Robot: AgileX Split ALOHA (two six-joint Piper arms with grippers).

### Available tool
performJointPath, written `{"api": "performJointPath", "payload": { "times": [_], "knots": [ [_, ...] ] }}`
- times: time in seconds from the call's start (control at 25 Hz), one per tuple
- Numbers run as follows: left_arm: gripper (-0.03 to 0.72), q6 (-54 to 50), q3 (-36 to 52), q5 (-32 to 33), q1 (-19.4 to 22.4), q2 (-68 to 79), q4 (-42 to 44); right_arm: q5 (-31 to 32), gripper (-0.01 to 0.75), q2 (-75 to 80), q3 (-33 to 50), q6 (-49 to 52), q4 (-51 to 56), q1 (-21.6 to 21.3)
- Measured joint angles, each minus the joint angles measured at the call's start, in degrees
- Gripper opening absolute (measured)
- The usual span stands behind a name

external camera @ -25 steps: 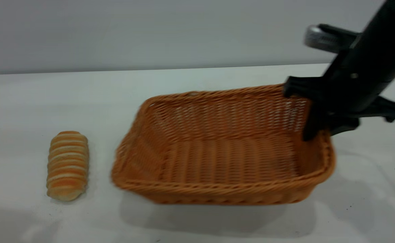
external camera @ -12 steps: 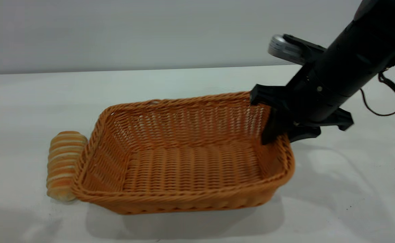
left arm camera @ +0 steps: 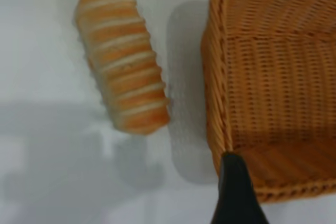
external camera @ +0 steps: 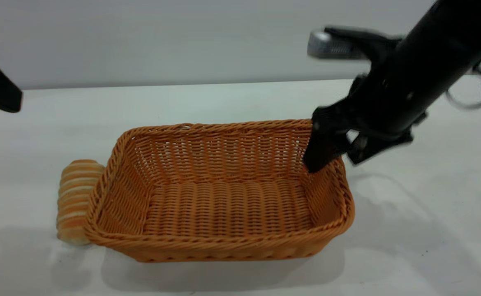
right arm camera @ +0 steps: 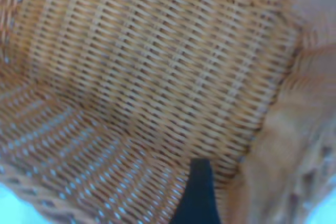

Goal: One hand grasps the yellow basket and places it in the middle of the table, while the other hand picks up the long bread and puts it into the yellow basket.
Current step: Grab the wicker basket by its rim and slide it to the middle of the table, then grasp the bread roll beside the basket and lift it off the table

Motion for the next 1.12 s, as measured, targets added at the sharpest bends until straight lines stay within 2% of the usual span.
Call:
{"api": "performJointPath", "payload": {
  "times": [0.2, 0.4, 0.88, 1.12],
  "knots": [
    [0.523, 0.0, -4.31, -0.23, 0.0, 8.09, -2.64, 1.96, 0.63, -9.31, 0.0, 4.8, -7.8, 0.0],
    [0.523, 0.0, -8.39, -0.04, 0.0, 16.52, -2.65, 5.3, 0.559, -19.76, 2.63, 6.14, -10.44, 0.0],
    [0.523, -0.05, -15.15, -2.1, 0.0, 30.5, 2.55, 10.94, 0.546, -49.7, 15.97, 6.31, -11.13, 0.0],
    [0.523, -0.05, -15.87, -4.38, 0.0, 33.61, 3.4, 12.61, 0.546, -60.51, 18.8, 7.44, -11.28, 0.0]
  ]
}}
